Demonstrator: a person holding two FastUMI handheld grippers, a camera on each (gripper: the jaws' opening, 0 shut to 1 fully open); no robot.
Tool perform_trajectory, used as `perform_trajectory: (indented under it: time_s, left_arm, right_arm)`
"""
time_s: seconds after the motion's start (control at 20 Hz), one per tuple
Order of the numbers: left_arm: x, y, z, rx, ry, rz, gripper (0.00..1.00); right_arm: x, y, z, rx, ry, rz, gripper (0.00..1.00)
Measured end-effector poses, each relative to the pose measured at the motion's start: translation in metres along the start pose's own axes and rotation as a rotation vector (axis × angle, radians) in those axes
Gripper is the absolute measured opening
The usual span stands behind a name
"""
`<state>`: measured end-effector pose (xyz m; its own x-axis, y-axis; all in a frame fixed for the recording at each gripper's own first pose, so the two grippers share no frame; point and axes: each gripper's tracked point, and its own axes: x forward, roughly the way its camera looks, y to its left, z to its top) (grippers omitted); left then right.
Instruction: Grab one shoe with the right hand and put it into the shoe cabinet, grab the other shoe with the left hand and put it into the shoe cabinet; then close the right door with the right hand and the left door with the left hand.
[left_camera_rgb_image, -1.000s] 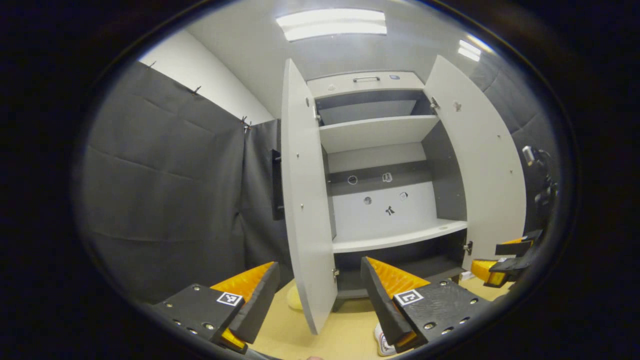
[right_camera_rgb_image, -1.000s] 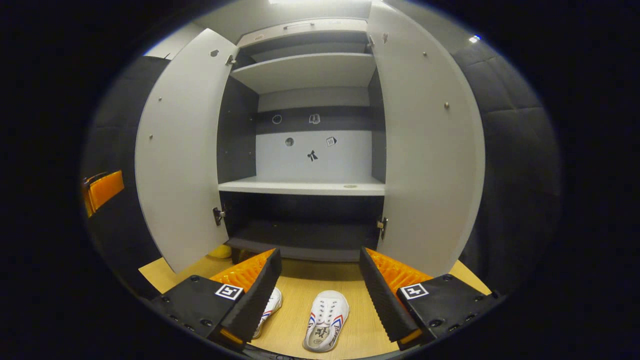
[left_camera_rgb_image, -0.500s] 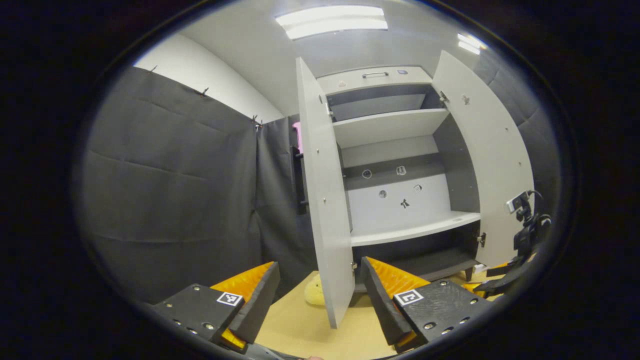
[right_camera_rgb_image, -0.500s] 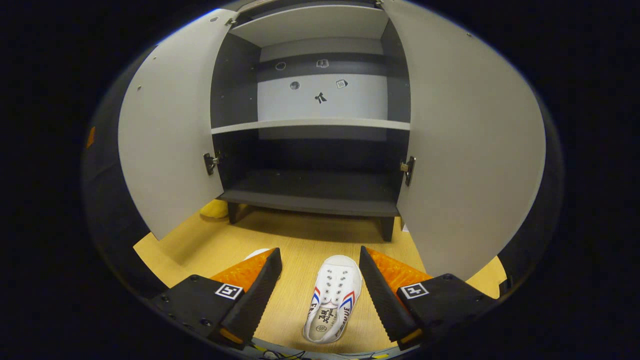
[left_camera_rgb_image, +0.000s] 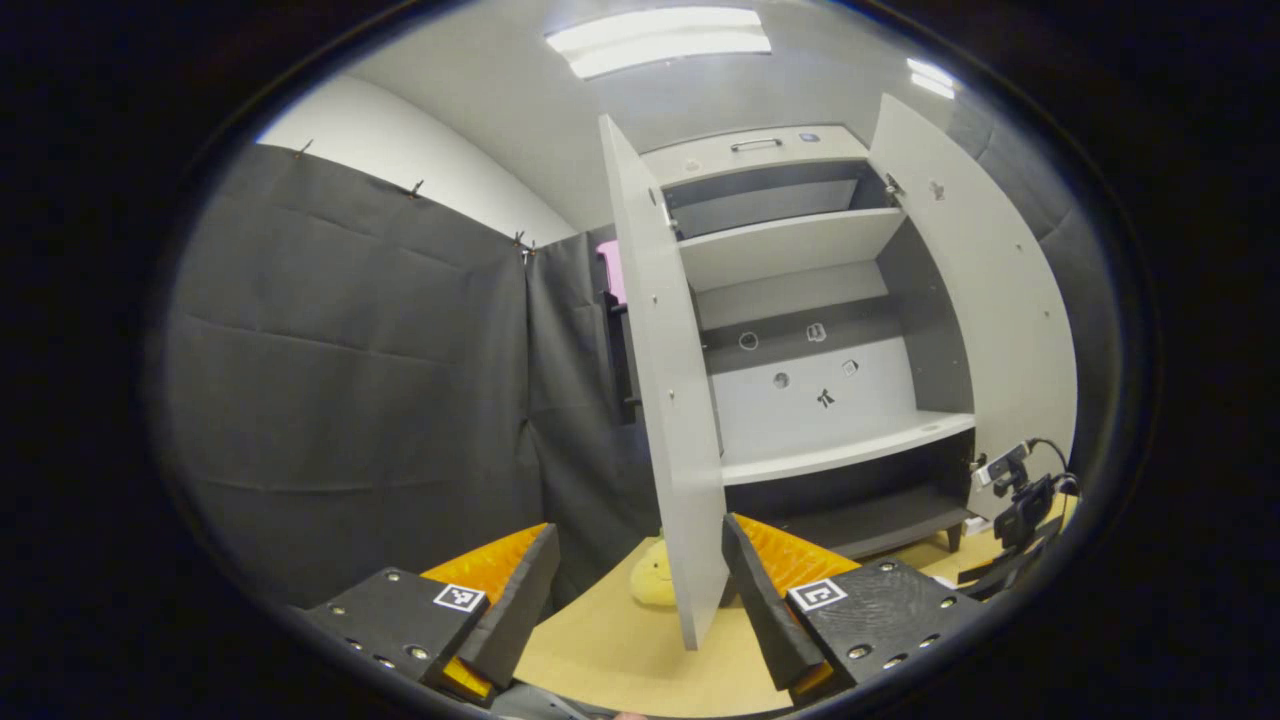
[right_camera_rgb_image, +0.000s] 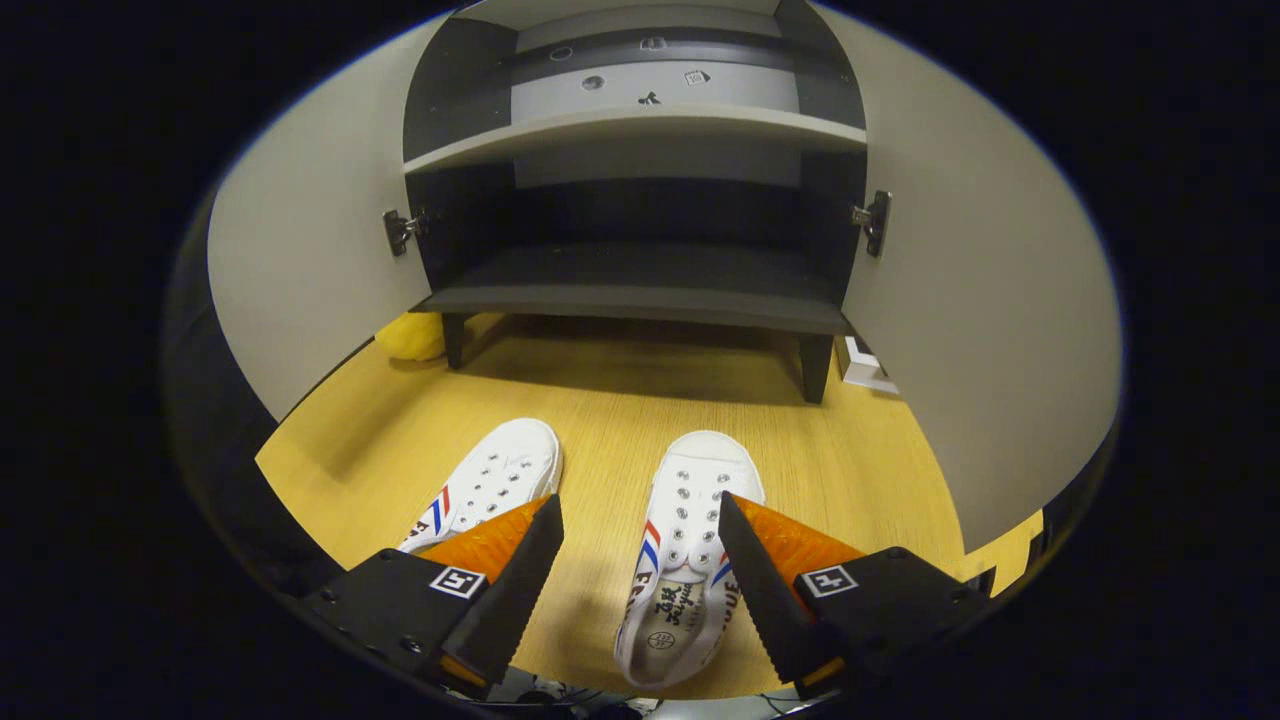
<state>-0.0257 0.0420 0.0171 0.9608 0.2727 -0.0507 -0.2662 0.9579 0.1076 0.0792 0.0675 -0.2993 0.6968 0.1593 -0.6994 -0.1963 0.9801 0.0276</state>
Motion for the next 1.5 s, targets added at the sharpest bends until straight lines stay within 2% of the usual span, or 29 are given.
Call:
perform_trajectory:
  time_s: [0.3,0.45,0.5,0.55,0.65,0.7,0.75,0.85,0.95,1.0,1.05,1.2,1.5]
  left_arm:
    - [-0.001,0.002,-0.002,0.003,0.017,0.016,0.94]
    - [-0.001,0.003,-0.002,0.007,0.021,0.019,0.94]
    - [-0.002,0.002,-0.003,0.007,0.022,0.020,0.92]
    - [-0.001,0.003,-0.003,0.007,0.024,0.021,0.94]
    - [-0.002,0.004,-0.002,0.010,0.027,0.024,0.92]
    - [-0.002,0.004,-0.002,0.011,0.026,0.025,0.92]
    - [-0.001,0.003,-0.003,0.010,0.026,0.025,0.92]
    - [-0.002,0.003,-0.003,0.009,0.029,0.024,0.94]
    - [-0.002,0.002,-0.003,0.005,0.029,0.019,0.92]
    - [-0.001,0.001,-0.003,0.006,0.027,0.014,0.94]
    - [-0.001,0.002,-0.003,0.009,0.025,0.011,0.92]
    - [0.001,0.001,-0.001,0.014,0.008,0.004,0.92]
    - [0.003,-0.003,0.000,0.005,-0.006,-0.020,0.92]
  right_arm:
    - [0.021,0.005,-0.035,0.030,0.136,0.024,0.98]
    - [0.030,0.008,-0.041,0.031,0.172,0.030,0.89]
    - [0.033,0.007,-0.044,0.024,0.190,0.022,0.77]
    - [0.037,0.001,-0.047,0.015,0.202,-0.003,0.85]
    - [0.040,-0.008,-0.044,0.037,0.205,-0.048,0.60]
    - [0.039,-0.007,-0.045,0.063,0.211,-0.045,0.39]
    - [0.042,-0.009,-0.044,0.075,0.208,-0.046,0.43]
    - [0.047,-0.012,-0.047,0.095,0.216,-0.053,0.31]
    - [0.037,-0.011,-0.041,0.091,0.214,-0.034,0.28]
    - [0.038,-0.010,-0.041,0.095,0.199,-0.046,0.12]
    - [0.040,-0.012,-0.042,0.070,0.193,-0.049,0.00]
    - [0.033,-0.011,-0.033,0.064,0.138,-0.045,0.01]
    - [0.007,-0.015,0.008,0.173,0.044,-0.006,0.01]
